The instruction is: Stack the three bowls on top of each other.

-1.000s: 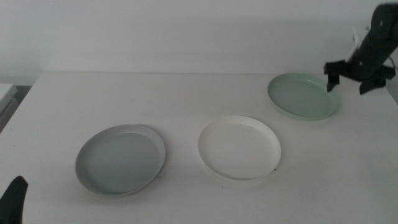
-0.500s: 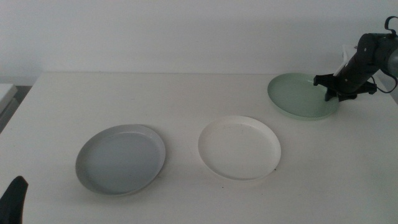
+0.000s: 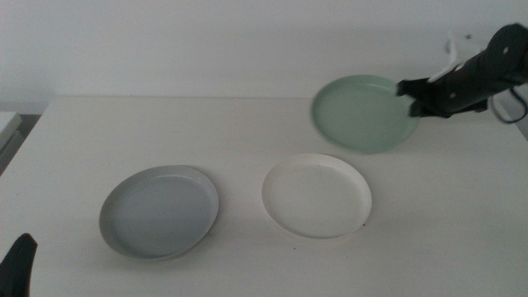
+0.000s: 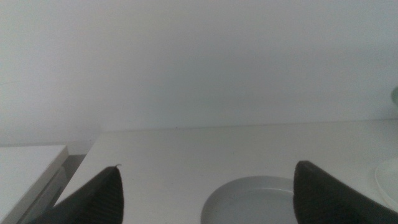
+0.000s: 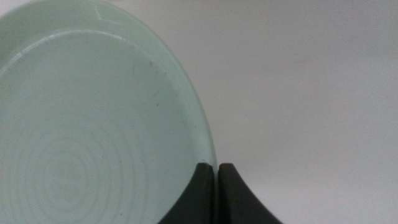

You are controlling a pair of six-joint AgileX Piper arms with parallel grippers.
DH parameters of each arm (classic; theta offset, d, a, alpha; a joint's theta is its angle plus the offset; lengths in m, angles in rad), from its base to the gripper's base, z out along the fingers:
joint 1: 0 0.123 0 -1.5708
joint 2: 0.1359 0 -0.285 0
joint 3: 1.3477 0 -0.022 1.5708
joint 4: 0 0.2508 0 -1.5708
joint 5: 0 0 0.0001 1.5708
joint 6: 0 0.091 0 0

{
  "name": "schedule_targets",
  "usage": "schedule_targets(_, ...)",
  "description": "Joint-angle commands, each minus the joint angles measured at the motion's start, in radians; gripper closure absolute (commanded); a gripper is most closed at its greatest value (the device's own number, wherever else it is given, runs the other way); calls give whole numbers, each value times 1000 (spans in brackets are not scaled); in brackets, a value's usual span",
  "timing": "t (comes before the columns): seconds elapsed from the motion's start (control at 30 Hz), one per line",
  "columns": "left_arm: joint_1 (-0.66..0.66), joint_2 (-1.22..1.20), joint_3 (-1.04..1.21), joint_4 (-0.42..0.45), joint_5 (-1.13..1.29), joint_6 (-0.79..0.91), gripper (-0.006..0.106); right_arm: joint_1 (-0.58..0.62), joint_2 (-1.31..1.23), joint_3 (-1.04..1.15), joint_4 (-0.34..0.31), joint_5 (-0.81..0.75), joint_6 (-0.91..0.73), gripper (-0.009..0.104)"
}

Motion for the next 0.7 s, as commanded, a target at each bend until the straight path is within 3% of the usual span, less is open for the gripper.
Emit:
schedule_targets(0.0,-7,-4,0,3,-8,0,7,66,-110,167,34,-139,-29,97)
schedule_targets(0.27,-7,-4,0,3,-8,0,7,180,-162,372,34,-194,4,97)
schedule_targets(0.67,-7,-4,0,3,-8,0,7,224,-158,395,48,-192,-34,98)
